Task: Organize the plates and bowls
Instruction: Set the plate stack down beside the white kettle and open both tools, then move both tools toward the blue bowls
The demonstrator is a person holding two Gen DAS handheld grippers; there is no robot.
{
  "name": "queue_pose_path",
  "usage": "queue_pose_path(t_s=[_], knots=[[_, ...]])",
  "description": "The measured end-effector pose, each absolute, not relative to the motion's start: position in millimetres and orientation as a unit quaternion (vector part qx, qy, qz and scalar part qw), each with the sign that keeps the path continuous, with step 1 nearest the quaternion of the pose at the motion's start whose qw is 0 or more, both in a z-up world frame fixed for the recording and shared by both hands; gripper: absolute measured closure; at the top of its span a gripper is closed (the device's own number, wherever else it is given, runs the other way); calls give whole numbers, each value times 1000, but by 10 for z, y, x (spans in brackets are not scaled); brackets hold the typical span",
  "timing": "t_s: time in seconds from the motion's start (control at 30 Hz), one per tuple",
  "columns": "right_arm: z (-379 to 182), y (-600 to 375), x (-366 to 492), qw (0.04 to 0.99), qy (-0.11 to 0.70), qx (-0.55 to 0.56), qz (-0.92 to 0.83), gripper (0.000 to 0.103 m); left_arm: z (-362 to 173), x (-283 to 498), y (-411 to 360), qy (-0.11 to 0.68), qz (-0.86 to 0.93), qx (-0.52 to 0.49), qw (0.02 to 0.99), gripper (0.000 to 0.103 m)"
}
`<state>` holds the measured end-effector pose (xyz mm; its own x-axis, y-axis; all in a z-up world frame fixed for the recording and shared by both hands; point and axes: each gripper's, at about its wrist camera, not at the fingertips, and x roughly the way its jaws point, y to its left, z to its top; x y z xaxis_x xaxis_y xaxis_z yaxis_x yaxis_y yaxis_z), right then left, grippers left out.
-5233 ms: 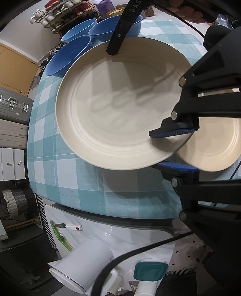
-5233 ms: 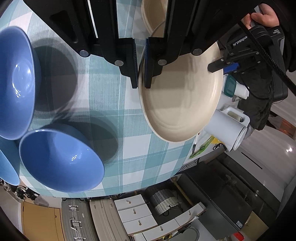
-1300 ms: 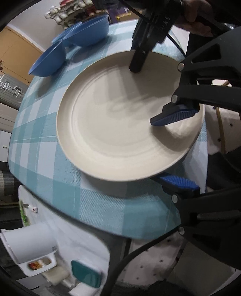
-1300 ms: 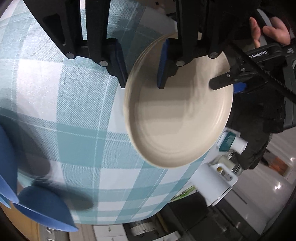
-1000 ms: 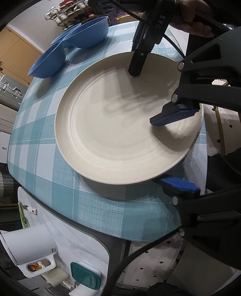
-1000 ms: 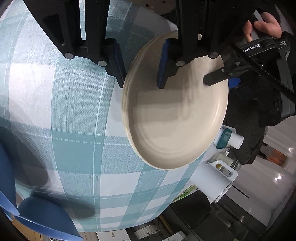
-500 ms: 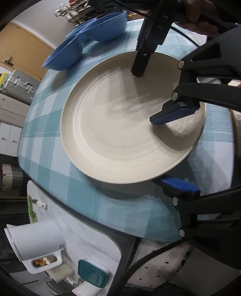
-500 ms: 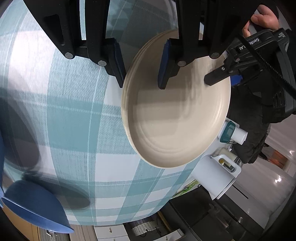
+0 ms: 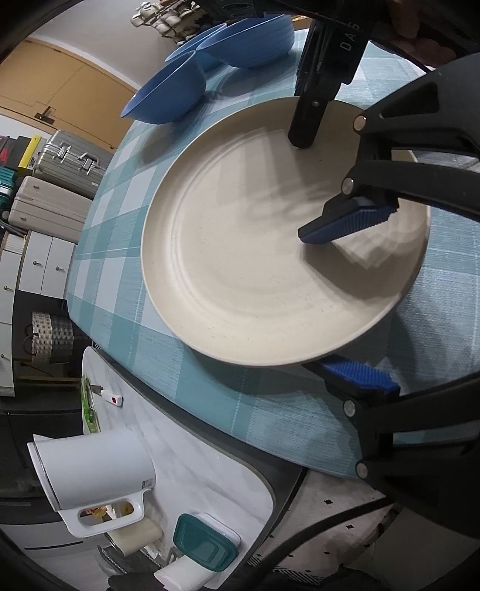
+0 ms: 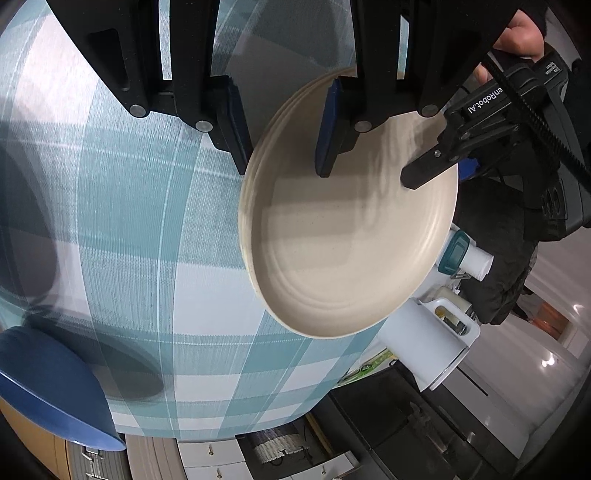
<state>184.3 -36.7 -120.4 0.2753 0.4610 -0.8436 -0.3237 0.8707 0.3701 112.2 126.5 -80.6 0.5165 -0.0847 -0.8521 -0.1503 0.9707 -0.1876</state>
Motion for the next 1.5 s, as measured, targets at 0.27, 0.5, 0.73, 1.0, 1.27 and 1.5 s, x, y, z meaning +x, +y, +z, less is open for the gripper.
queue_pose_path(t_s=[0.27, 0.5, 0.73, 1.0, 1.27, 1.5], knots=[[-1139, -379, 1796, 812, 530, 51, 240, 68, -790, 1124, 1267, 487, 25, -108, 866, 44], [-878, -500, 1617, 844, 482, 22, 235, 55, -535, 920, 1375, 454, 62, -100, 883, 43], [-481, -724, 1156, 878, 400, 21, 263, 38, -211, 647, 1368, 387, 90, -73, 915, 43], [-243, -1334, 424, 925, 265, 19, 271, 16, 319, 345, 974, 274, 45, -85, 957, 8], [158, -2307, -2, 981, 110, 77, 141, 1, 549, 522, 64, 264, -20, -44, 963, 0], [160, -2615, 7, 982, 141, 80, 99, 1, 579, 757, -700, 276, -78, -50, 957, 0]])
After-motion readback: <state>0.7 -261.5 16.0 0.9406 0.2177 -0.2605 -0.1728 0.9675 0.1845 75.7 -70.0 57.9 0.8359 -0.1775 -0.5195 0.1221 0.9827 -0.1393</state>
